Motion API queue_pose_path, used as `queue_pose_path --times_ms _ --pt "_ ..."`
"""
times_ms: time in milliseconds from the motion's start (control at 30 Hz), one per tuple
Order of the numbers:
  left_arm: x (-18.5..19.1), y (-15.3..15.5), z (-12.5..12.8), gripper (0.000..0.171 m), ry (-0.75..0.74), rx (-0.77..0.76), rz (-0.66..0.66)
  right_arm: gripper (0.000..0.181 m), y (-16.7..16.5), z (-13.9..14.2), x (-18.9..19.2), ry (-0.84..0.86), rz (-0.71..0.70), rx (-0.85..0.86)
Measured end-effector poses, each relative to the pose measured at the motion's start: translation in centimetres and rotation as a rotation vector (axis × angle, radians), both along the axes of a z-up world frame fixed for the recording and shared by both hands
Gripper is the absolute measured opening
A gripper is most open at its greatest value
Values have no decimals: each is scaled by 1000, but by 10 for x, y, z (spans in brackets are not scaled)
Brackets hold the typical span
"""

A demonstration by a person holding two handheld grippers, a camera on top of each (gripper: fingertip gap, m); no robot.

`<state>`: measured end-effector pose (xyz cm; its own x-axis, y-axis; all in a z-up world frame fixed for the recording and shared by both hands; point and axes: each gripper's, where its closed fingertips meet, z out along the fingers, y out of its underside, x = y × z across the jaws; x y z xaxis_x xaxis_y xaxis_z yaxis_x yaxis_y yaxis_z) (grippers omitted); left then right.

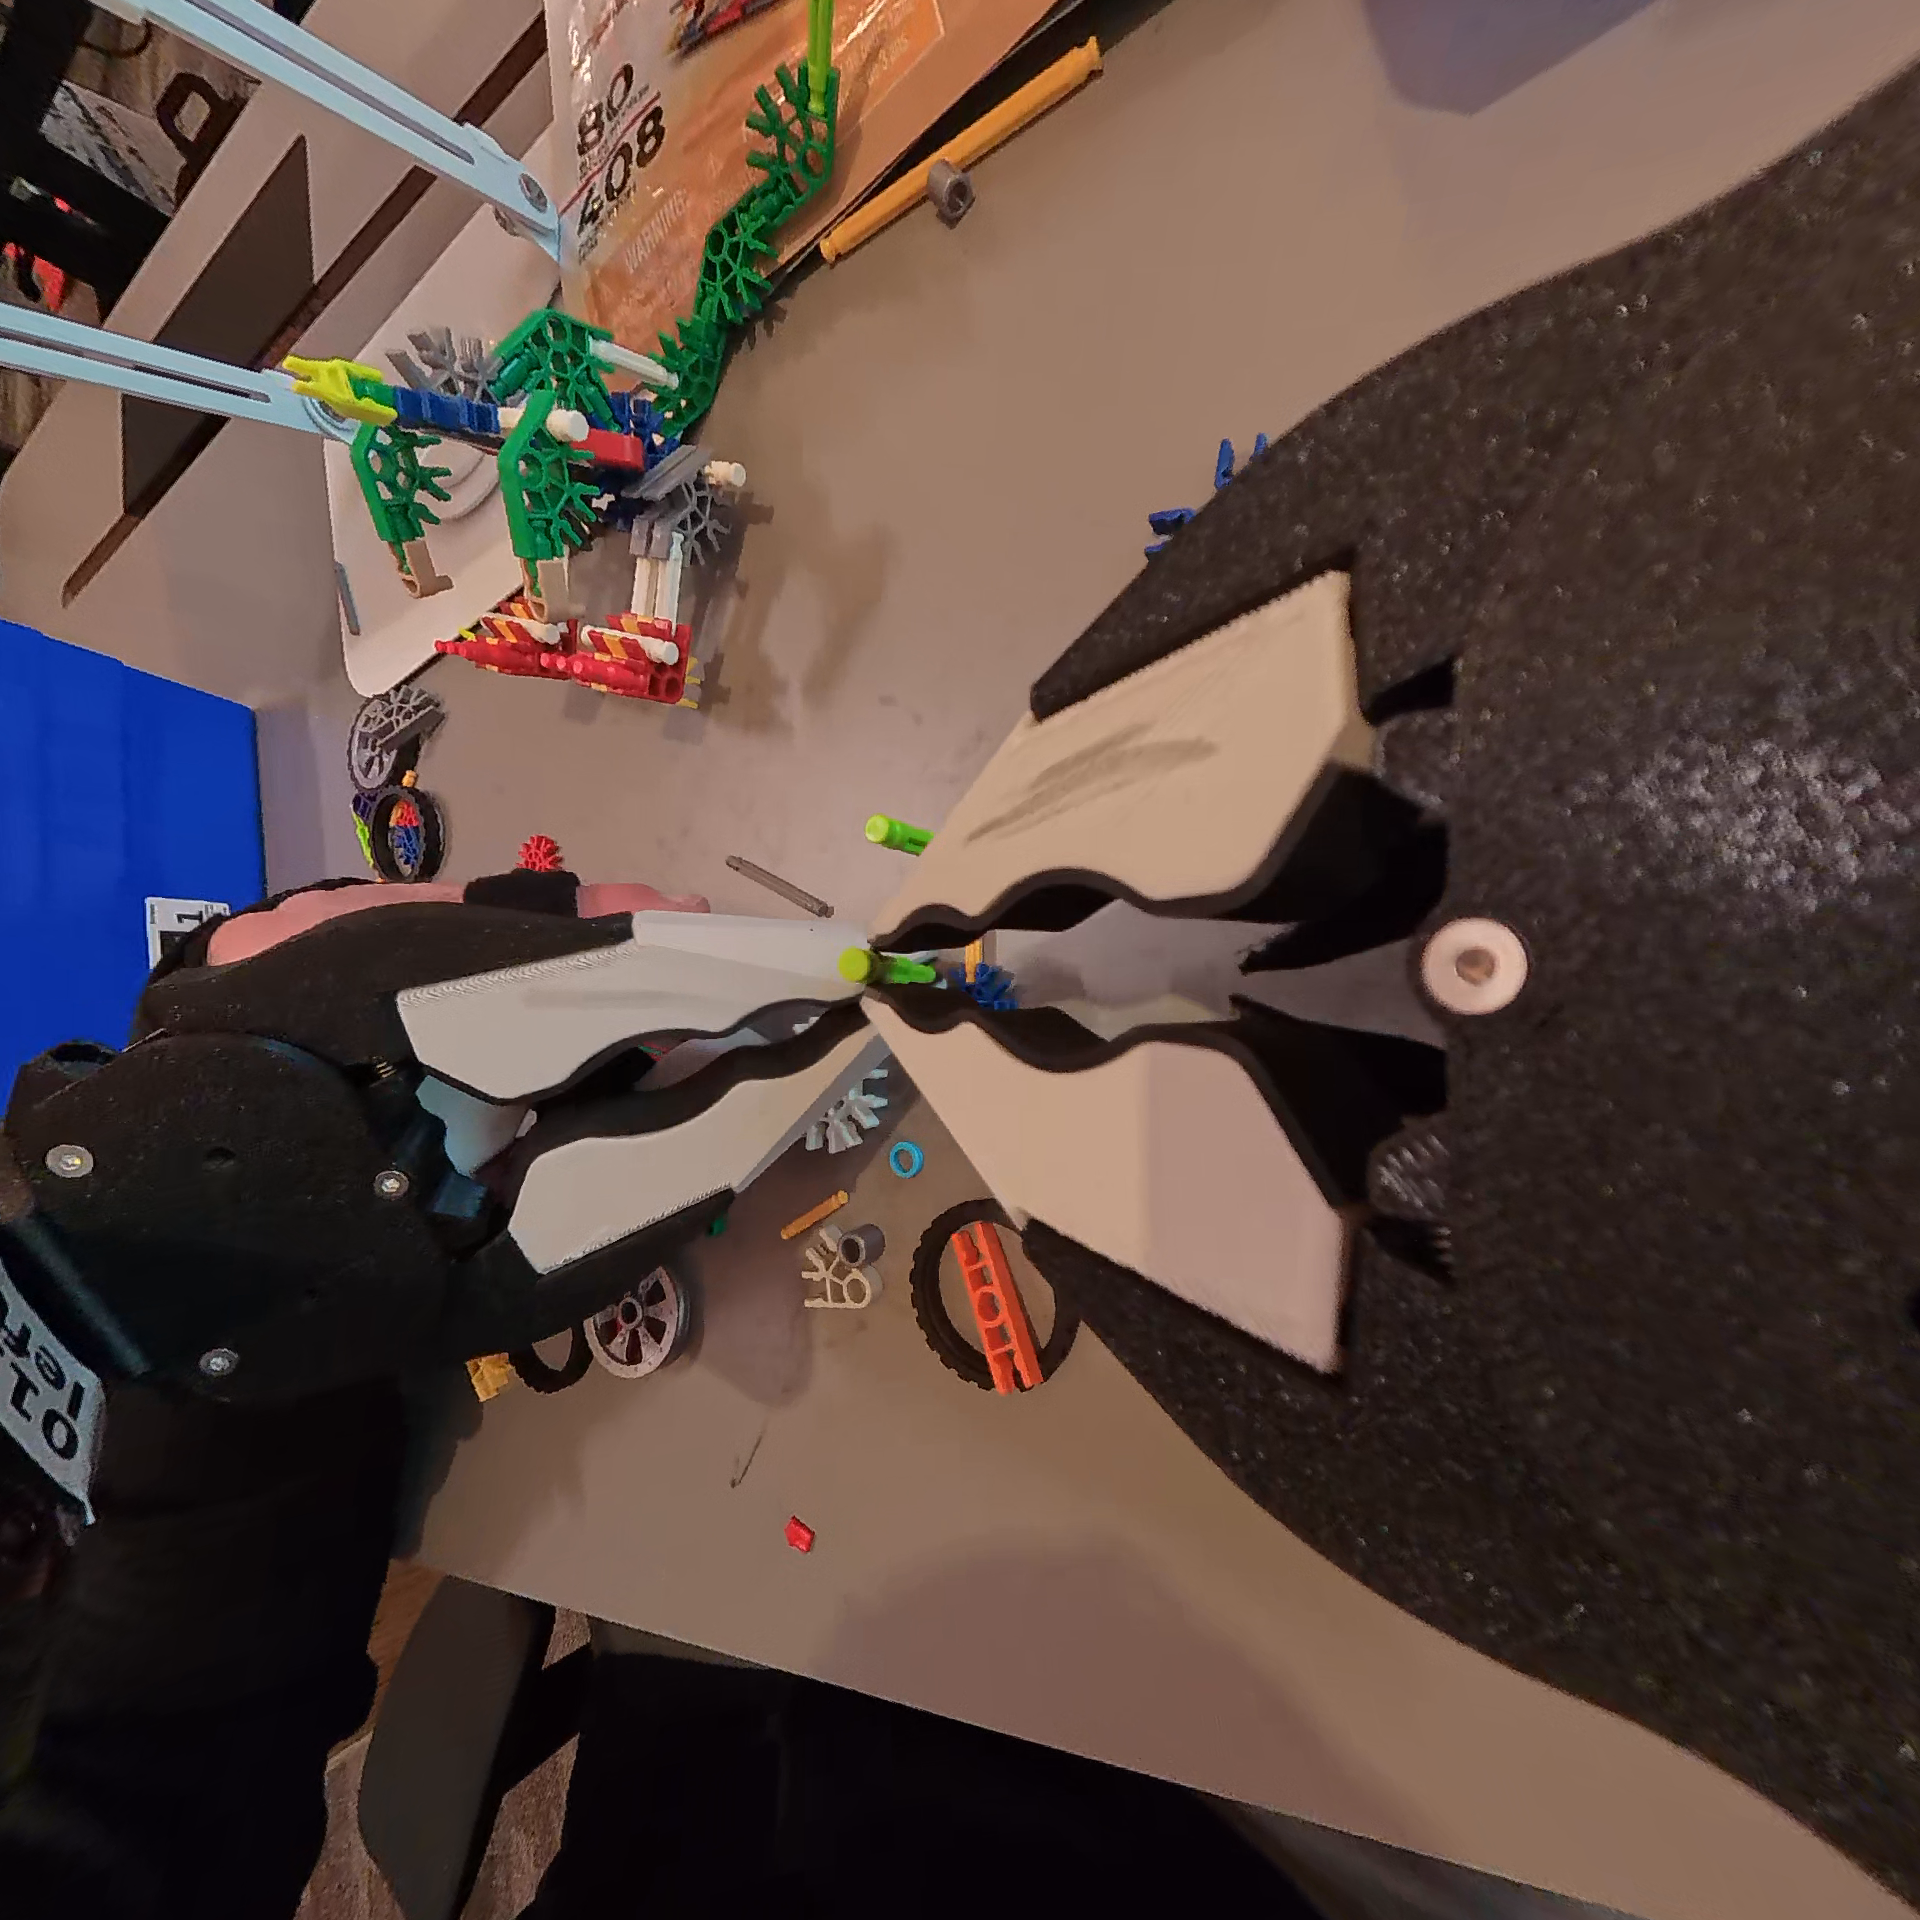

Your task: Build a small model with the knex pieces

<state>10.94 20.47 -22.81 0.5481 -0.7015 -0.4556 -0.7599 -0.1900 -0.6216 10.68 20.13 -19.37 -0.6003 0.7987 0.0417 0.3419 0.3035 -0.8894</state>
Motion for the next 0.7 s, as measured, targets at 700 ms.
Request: queue_pose_path --times_ms 700 --pt "0 -10 -18 10 13 -118 -36 5 -7 -22 -2 -83 19 43"
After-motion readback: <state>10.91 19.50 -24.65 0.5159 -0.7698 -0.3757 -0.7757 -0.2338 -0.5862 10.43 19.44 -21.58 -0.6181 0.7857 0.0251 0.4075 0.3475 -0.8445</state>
